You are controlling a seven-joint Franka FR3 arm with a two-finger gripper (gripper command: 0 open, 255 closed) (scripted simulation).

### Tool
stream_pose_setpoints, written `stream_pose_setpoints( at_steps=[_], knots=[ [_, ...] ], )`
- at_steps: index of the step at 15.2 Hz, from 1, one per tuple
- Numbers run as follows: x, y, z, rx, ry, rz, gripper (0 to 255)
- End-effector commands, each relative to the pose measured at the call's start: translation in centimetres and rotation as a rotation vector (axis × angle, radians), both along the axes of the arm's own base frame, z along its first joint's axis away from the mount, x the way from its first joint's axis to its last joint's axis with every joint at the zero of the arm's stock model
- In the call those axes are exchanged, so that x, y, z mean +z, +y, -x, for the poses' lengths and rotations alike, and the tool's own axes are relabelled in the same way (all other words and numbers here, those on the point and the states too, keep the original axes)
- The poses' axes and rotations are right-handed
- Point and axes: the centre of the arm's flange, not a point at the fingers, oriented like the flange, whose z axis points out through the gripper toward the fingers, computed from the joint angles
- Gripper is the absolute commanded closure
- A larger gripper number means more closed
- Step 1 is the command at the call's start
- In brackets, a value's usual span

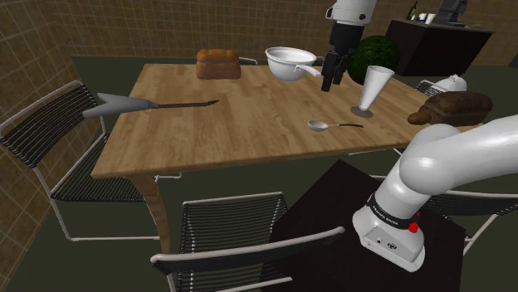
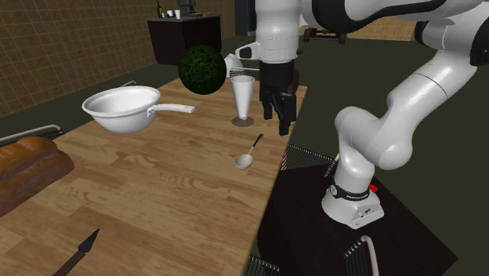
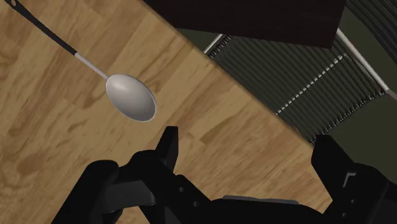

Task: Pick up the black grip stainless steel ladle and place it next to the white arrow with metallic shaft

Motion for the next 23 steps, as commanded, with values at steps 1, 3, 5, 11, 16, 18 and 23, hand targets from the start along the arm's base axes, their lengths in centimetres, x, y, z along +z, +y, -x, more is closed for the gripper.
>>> stream_pose_setpoints(
  at_steps=[1, 3, 5, 11, 16, 18, 23],
  knots=[
    [0.0, 0.0, 0.0, 0.0, 0.0, 0.0, 0],
    [-1.7, -1.5, 1.1, 0.082, -0.014, 0.01, 0],
    [-3.5, -3.2, 2.0, 0.164, -0.027, 0.02, 0],
    [-8.7, -8.5, 3.7, 0.411, -0.068, 0.049, 0],
    [-12.9, -13.3, 3.9, 0.616, -0.103, 0.074, 0],
    [-14.6, -15.2, 3.7, 0.698, -0.116, 0.083, 0],
    [-18.6, -20.0, 2.4, 0.902, -0.15, 0.108, 0]
  ],
)
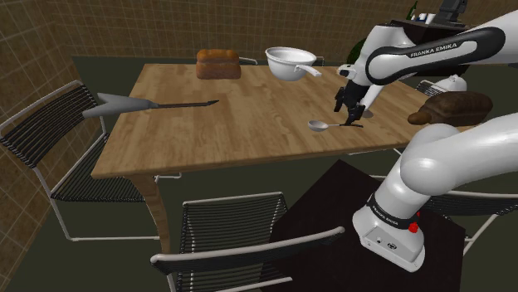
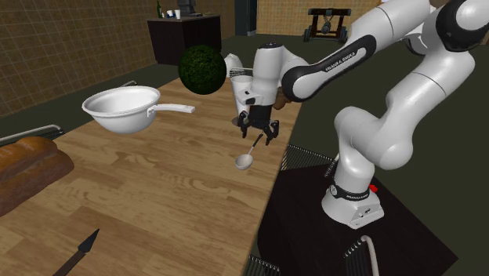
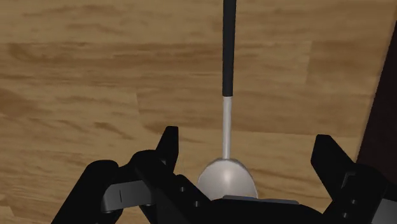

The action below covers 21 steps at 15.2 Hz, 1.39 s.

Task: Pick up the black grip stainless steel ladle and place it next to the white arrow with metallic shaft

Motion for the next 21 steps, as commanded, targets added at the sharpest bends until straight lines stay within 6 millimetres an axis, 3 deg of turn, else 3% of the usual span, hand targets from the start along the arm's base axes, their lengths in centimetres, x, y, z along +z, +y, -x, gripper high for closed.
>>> stream_pose_setpoints(
  at_steps=[1, 8, 16, 17, 21],
  knots=[
    [-1.2, -0.9, -0.5, 0.048, -0.009, 0.009, 0],
    [-4.6, -1.1, -0.9, 0.048, -0.009, 0.009, 0],
    [-4.6, -1.1, -0.9, 0.048, -0.009, 0.009, 0],
    [-4.6, -1.1, -0.9, 0.048, -0.009, 0.009, 255],
    [-4.6, -1.1, -0.9, 0.048, -0.009, 0.009, 255]
  ],
)
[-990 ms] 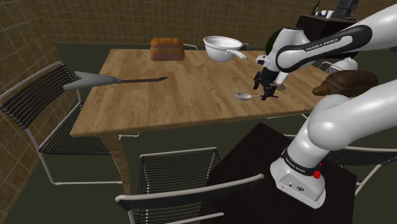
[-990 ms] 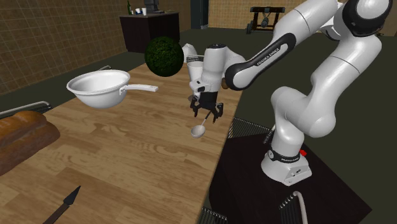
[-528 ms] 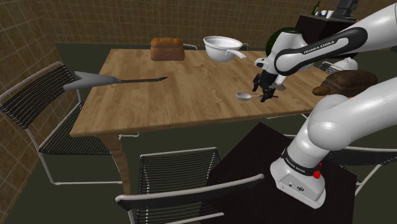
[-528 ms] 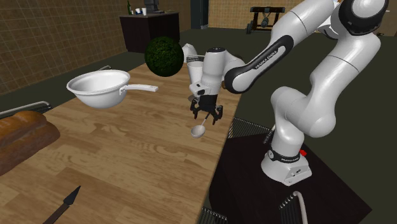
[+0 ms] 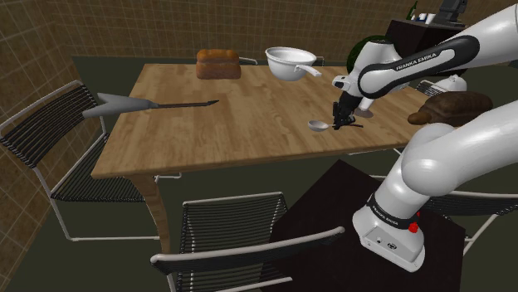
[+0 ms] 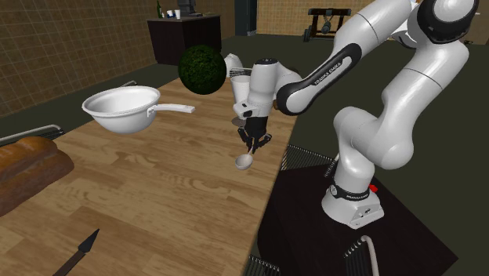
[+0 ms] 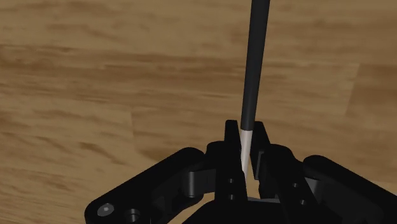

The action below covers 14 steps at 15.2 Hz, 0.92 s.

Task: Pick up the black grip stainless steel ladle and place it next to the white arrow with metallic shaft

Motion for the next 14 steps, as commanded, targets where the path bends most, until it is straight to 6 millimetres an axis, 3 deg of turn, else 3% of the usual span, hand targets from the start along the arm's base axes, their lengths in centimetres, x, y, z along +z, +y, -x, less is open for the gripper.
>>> stream_pose_setpoints(
  at_steps=[1, 5, 14],
  knots=[
    [0.0, 0.0, 0.0, 0.0, 0.0, 0.0, 255],
    [0.0, 0.0, 0.0, 0.0, 0.0, 0.0, 255],
    [4.7, 0.0, 0.0, 0.0, 0.0, 0.0, 255]
  ],
)
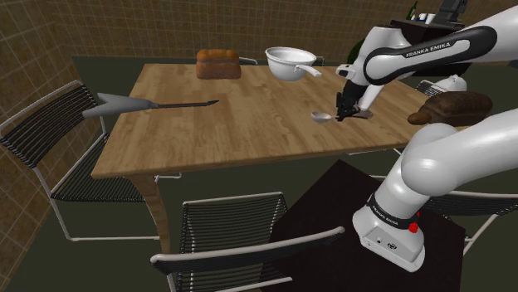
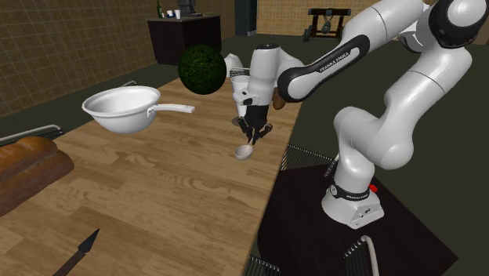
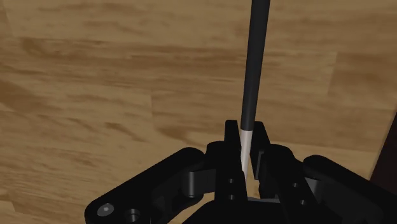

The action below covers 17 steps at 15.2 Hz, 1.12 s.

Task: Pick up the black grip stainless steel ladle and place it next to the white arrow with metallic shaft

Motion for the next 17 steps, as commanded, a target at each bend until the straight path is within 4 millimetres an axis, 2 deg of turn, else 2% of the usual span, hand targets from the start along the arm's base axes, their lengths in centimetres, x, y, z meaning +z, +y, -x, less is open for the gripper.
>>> stream_pose_setpoints(
  at_steps=[1, 12, 17],
  knots=[
    [1.0, 0.1, 0.0, 0.0, 0.001, 0.0, 255],
    [6.7, 0.1, 0.0, 0.0, 0.001, 0.0, 255],
    [6.8, 5.3, -4.0, 0.0, 0.001, 0.0, 255]
  ],
)
